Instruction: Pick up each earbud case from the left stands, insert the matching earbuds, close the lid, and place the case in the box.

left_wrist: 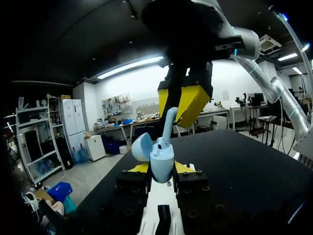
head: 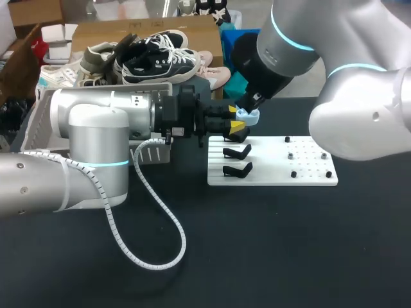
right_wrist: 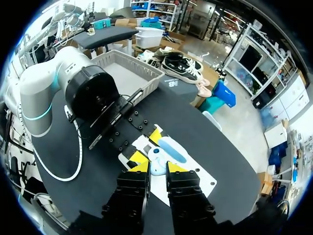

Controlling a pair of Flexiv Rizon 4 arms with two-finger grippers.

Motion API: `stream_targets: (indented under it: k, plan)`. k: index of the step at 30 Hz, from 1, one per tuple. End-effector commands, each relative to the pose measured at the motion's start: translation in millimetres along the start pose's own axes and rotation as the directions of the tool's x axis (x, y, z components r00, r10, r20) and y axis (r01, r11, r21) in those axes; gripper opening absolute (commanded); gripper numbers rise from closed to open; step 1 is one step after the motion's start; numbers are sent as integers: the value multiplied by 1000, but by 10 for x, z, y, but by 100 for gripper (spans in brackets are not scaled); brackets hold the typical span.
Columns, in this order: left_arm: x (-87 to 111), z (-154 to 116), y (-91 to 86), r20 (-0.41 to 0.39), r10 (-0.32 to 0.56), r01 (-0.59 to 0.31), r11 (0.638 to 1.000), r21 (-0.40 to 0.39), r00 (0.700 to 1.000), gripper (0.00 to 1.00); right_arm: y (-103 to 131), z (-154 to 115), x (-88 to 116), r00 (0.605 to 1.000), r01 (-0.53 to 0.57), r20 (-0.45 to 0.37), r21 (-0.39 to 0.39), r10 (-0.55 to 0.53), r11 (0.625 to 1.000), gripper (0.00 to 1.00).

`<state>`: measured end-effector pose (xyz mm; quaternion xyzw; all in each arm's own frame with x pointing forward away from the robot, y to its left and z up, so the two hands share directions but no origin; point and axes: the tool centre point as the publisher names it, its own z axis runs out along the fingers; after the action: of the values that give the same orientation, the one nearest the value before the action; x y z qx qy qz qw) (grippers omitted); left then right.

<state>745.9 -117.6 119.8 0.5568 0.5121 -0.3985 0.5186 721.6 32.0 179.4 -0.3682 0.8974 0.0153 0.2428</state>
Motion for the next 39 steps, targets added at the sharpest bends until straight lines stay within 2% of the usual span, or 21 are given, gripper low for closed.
stream_targets:
  k: [1,39]
  plan:
    - [3,-1,-8,2,1,-1,1000,-3,1000,0,1,31,-48,1000,9,-8,-6,-9,1000,0]
    - [3,-1,-8,2,1,-1,1000,-3,1000,0,-3,209,-86,999,24,-37,-38,-26,999,0]
